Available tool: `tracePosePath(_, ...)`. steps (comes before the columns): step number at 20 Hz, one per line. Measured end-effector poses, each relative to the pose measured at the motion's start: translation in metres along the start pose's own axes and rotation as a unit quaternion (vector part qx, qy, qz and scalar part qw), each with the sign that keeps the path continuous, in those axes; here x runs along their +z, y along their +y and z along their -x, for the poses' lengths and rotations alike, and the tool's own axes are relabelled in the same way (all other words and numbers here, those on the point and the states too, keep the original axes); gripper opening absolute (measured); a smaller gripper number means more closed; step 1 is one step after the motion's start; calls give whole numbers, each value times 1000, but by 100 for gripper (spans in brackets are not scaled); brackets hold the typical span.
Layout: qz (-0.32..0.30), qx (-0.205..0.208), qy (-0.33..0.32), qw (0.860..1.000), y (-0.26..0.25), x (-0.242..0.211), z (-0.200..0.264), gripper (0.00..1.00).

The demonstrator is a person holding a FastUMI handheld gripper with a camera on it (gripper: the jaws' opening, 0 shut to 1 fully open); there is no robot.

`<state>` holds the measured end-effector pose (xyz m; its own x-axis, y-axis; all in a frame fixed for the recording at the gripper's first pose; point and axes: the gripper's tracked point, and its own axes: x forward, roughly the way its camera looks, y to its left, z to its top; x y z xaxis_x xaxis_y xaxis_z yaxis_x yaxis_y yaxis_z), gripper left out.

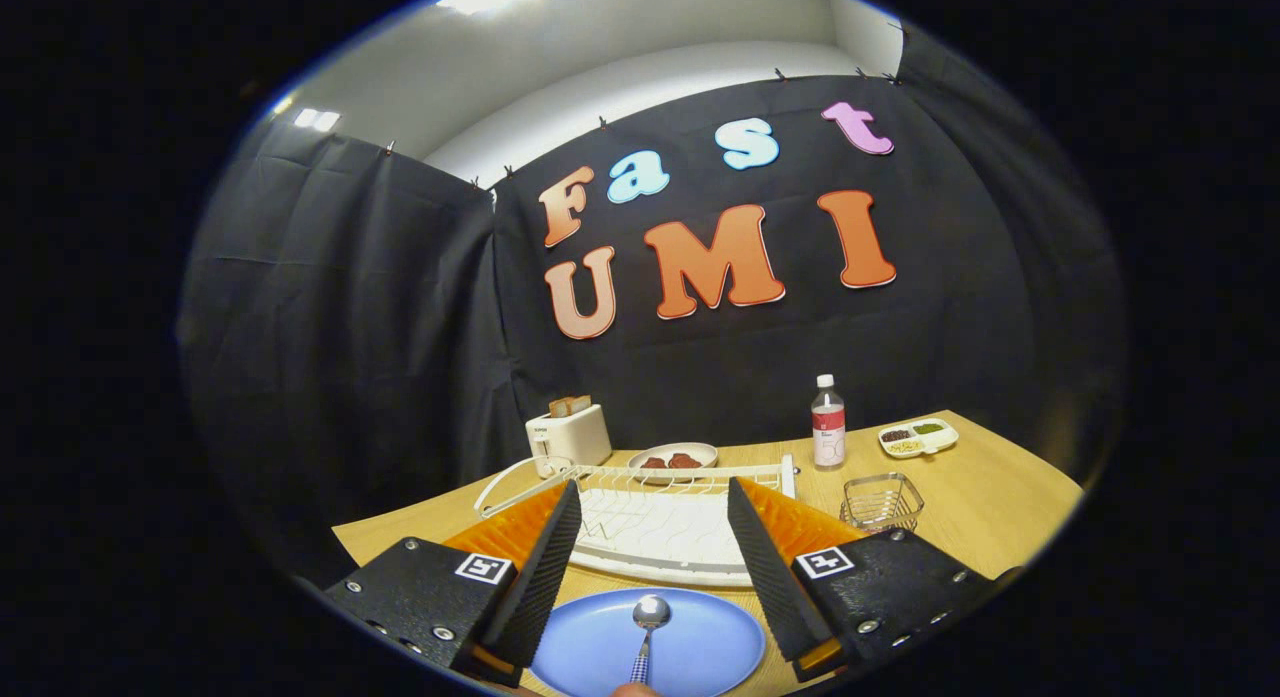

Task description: Take the plate from the dish rack, then take the spoon from the basket and place it into the plate.

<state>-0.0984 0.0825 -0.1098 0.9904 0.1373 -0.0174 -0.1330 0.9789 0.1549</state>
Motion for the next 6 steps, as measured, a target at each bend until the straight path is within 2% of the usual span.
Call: tracePosePath(6,13,-15,-28,999,-1,29,-1,90)
